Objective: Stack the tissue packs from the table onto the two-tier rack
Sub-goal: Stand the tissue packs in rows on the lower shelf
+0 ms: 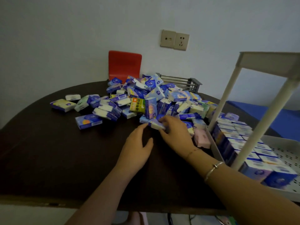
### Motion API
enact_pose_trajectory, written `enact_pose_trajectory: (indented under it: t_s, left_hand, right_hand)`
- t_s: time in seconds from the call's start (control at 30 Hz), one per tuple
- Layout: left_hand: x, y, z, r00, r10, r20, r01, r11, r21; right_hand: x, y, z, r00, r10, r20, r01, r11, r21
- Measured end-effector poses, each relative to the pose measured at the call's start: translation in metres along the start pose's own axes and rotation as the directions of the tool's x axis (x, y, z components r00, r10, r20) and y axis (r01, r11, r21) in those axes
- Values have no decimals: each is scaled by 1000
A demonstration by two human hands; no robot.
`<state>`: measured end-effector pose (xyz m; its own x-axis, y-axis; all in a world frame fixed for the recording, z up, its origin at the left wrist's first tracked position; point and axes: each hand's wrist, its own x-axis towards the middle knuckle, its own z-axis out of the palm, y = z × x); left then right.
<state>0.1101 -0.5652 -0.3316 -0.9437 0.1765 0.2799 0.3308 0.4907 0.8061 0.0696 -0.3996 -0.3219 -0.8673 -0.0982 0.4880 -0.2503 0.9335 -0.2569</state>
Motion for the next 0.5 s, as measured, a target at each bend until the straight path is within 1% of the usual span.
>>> enact_pose_trajectory:
  t_s: [0.03, 0.1, 0.17, 0.23, 0.3, 0.33, 0.37, 0.4, 0.43, 0.5]
  left_hand:
    - [1, 0, -1, 999, -31, -10, 30, 998, -60]
    - [2, 3, -3, 994, -101, -47, 89, 975, -202]
    - [3, 5, -6, 978, -192, -75, 159, 932, -325]
    - [2, 7, -10, 962, -257, -92, 192, 879, -437]
    - [2, 6, -14, 951, -296, -92, 196, 805, -559]
    - [2, 5, -15, 947, -312, -80, 201, 766, -611]
    - [2, 3, -15, 945, -320, -69, 205, 743, -636]
    - [2, 3, -15, 945, -320, -67, 205, 741, -639]
    - [2, 2, -15, 947, -313, -76, 198, 752, -629]
    - [1, 2, -13, 952, -288, -108, 169, 783, -598]
  right_hand:
    - [-5, -5, -2, 1000, -12, -7, 13, 995, 97]
    - [-17, -18, -8, 998, -57, 25, 45, 945, 325]
    - [-28, -29, -12, 993, -99, 60, 56, 865, 498]
    - [-35, -35, -16, 989, -98, 110, 1, 752, 659]
    - [-38, -35, -22, 987, -81, 138, -54, 643, 764]
    - [-39, -35, -26, 988, -73, 136, -65, 606, 793]
    - [-38, -33, -29, 991, -54, 124, -68, 593, 802]
    - [-36, -31, -31, 995, -19, 98, -66, 617, 784]
    - [-34, -28, -30, 998, 35, 59, -67, 675, 735]
    - [-28, -19, -23, 988, 153, -12, -119, 813, 570]
